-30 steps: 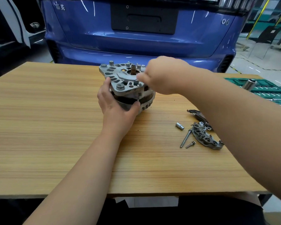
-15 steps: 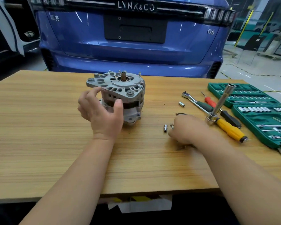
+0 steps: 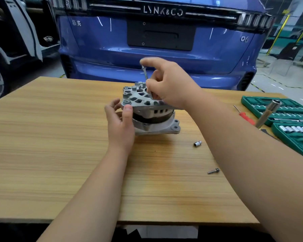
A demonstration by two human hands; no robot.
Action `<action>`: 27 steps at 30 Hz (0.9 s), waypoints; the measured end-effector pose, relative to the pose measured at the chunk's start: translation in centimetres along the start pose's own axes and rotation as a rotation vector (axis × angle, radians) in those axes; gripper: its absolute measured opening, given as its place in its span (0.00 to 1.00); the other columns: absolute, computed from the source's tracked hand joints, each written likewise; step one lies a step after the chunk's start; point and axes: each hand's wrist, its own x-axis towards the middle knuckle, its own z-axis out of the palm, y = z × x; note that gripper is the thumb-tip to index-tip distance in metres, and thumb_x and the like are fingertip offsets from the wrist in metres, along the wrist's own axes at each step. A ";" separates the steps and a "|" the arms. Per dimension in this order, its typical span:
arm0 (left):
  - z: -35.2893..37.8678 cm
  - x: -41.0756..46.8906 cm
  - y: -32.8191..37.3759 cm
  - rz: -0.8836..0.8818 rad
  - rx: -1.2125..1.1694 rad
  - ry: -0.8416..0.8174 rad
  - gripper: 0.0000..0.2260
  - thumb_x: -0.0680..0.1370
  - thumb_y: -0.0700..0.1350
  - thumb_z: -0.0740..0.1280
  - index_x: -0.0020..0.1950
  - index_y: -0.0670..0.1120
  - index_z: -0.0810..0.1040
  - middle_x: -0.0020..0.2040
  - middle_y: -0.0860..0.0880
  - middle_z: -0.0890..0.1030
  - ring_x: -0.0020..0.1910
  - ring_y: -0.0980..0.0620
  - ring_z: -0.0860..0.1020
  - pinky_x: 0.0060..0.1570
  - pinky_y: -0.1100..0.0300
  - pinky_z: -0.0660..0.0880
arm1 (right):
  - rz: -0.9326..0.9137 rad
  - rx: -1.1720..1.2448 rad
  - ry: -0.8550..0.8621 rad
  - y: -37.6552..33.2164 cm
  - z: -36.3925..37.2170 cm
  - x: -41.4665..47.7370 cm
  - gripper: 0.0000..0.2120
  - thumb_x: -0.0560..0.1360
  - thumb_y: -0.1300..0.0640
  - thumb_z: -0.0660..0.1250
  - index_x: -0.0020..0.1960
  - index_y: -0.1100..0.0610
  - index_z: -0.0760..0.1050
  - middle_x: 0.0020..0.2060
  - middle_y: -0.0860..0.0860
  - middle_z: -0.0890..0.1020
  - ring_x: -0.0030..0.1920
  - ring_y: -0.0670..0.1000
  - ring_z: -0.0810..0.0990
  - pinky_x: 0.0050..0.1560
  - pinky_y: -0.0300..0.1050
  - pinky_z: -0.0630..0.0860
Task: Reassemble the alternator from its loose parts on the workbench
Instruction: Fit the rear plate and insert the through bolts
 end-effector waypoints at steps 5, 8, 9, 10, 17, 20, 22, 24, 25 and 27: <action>0.3 -0.5 0.5 0.017 -0.006 -0.103 0.18 0.70 0.60 0.58 0.60 0.69 0.66 0.65 0.48 0.71 0.61 0.54 0.74 0.51 0.65 0.73 | -0.012 -0.095 0.106 1.2 1.8 -0.3 0.18 0.76 0.59 0.65 0.64 0.47 0.69 0.37 0.46 0.80 0.38 0.46 0.78 0.42 0.42 0.77; 0.1 -0.5 0.7 0.002 -0.020 -0.103 0.19 0.69 0.60 0.58 0.60 0.68 0.66 0.66 0.47 0.71 0.62 0.50 0.73 0.57 0.55 0.74 | -0.042 -0.119 0.115 1.4 1.8 -0.9 0.15 0.76 0.59 0.66 0.59 0.48 0.69 0.35 0.45 0.79 0.35 0.45 0.76 0.40 0.43 0.76; 0.1 -0.5 0.8 -0.009 -0.024 -0.110 0.19 0.69 0.60 0.58 0.60 0.69 0.66 0.66 0.47 0.71 0.63 0.49 0.73 0.59 0.50 0.75 | -0.046 -0.114 0.127 1.5 1.7 -1.1 0.13 0.76 0.59 0.66 0.58 0.48 0.69 0.34 0.46 0.80 0.34 0.44 0.76 0.39 0.44 0.76; 0.0 -0.5 0.9 -0.022 -0.026 -0.116 0.19 0.69 0.60 0.58 0.60 0.69 0.66 0.66 0.47 0.71 0.62 0.48 0.73 0.59 0.46 0.74 | -0.047 -0.102 0.146 1.5 1.4 -1.4 0.11 0.76 0.58 0.67 0.55 0.48 0.69 0.33 0.46 0.81 0.32 0.44 0.76 0.38 0.44 0.75; -0.2 -0.5 1.0 -0.032 0.003 -0.117 0.20 0.70 0.60 0.58 0.62 0.68 0.66 0.67 0.47 0.71 0.64 0.49 0.72 0.62 0.44 0.72 | -0.081 0.005 0.060 1.2 1.0 -2.0 0.07 0.79 0.59 0.64 0.53 0.48 0.70 0.38 0.49 0.85 0.34 0.53 0.80 0.41 0.53 0.79; -0.5 -0.5 0.8 -0.036 0.034 -0.130 0.23 0.69 0.60 0.60 0.65 0.68 0.65 0.68 0.49 0.71 0.64 0.50 0.73 0.61 0.45 0.74 | -0.020 -0.012 0.126 1.6 1.2 -1.7 0.06 0.79 0.58 0.64 0.53 0.50 0.69 0.38 0.48 0.85 0.34 0.50 0.80 0.41 0.52 0.78; -0.7 -0.6 0.7 -0.026 0.091 -0.166 0.29 0.67 0.58 0.66 0.67 0.70 0.62 0.70 0.51 0.70 0.65 0.51 0.73 0.61 0.48 0.75 | -0.014 -0.049 0.107 1.8 1.2 -1.5 0.05 0.79 0.56 0.64 0.52 0.48 0.70 0.38 0.47 0.85 0.33 0.46 0.79 0.39 0.49 0.78; -0.8 -0.6 0.4 -0.007 0.173 -0.220 0.38 0.65 0.54 0.71 0.70 0.71 0.56 0.71 0.54 0.67 0.67 0.52 0.71 0.62 0.48 0.75 | -0.016 -0.059 0.078 1.7 1.1 -1.3 0.04 0.79 0.55 0.64 0.52 0.47 0.70 0.38 0.48 0.85 0.32 0.47 0.79 0.38 0.48 0.78; -0.9 -0.6 0.3 -0.001 0.191 -0.238 0.40 0.65 0.53 0.72 0.70 0.71 0.55 0.71 0.54 0.66 0.68 0.52 0.71 0.62 0.47 0.74 | -0.014 -0.059 0.075 1.7 1.0 -1.2 0.04 0.79 0.55 0.64 0.52 0.47 0.70 0.38 0.49 0.85 0.32 0.48 0.79 0.37 0.47 0.78; -1.1 -0.4 0.1 0.003 0.200 -0.250 0.41 0.65 0.50 0.71 0.70 0.72 0.53 0.72 0.54 0.66 0.68 0.53 0.70 0.63 0.47 0.74 | -0.014 -0.089 0.090 1.6 1.0 -0.9 0.04 0.79 0.55 0.63 0.52 0.48 0.70 0.38 0.50 0.85 0.33 0.49 0.78 0.35 0.45 0.76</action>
